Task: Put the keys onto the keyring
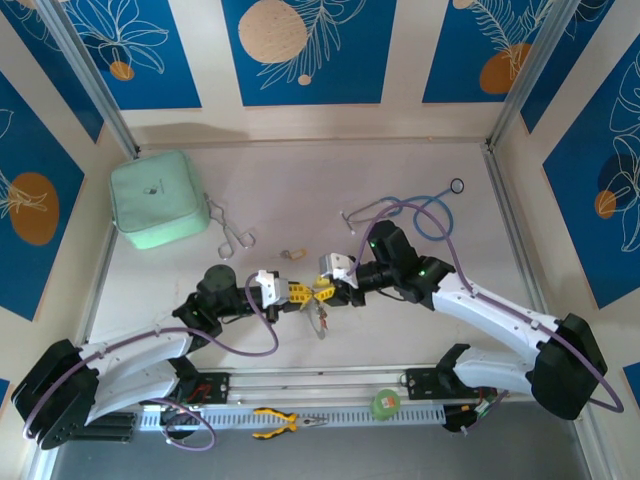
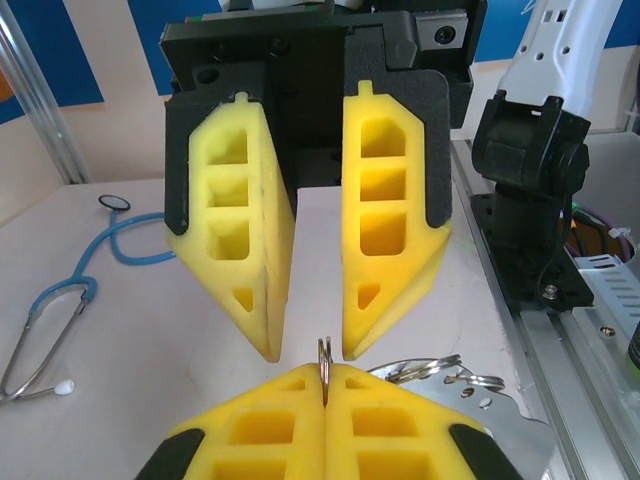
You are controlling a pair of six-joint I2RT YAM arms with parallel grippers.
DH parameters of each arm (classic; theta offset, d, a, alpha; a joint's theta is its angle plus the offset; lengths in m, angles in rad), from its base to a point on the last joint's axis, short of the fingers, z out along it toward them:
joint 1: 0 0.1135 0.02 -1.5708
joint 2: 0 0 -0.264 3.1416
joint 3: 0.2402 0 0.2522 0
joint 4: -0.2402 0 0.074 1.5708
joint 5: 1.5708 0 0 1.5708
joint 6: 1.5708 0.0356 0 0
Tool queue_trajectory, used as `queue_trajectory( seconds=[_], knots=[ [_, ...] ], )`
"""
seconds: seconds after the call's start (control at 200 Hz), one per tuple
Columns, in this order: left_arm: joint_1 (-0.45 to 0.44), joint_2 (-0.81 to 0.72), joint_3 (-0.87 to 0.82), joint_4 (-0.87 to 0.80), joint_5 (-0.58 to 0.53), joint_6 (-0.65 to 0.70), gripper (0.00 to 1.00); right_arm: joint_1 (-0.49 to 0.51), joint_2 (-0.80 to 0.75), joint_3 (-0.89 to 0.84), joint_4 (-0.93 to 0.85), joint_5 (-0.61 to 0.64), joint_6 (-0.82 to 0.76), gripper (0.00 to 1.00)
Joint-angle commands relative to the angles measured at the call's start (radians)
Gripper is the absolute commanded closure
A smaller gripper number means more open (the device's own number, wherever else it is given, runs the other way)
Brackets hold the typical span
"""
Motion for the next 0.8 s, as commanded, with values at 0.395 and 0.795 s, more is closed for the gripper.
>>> queue_trajectory(
  seconds=[0.395, 0.795],
  knots=[
    [-0.009, 0.003, 0.029, 0.085, 0.007, 0.001, 1.0, 0.018, 0.033, 0.023, -0.011, 0.019, -0.009, 1.0],
    [-0.009, -0.092, 0.123, -0.378, -0.133, 0.153, 0.65, 0.075, 0.073, 0.219, -0.342, 0.201, -0.166, 1.0]
  ],
)
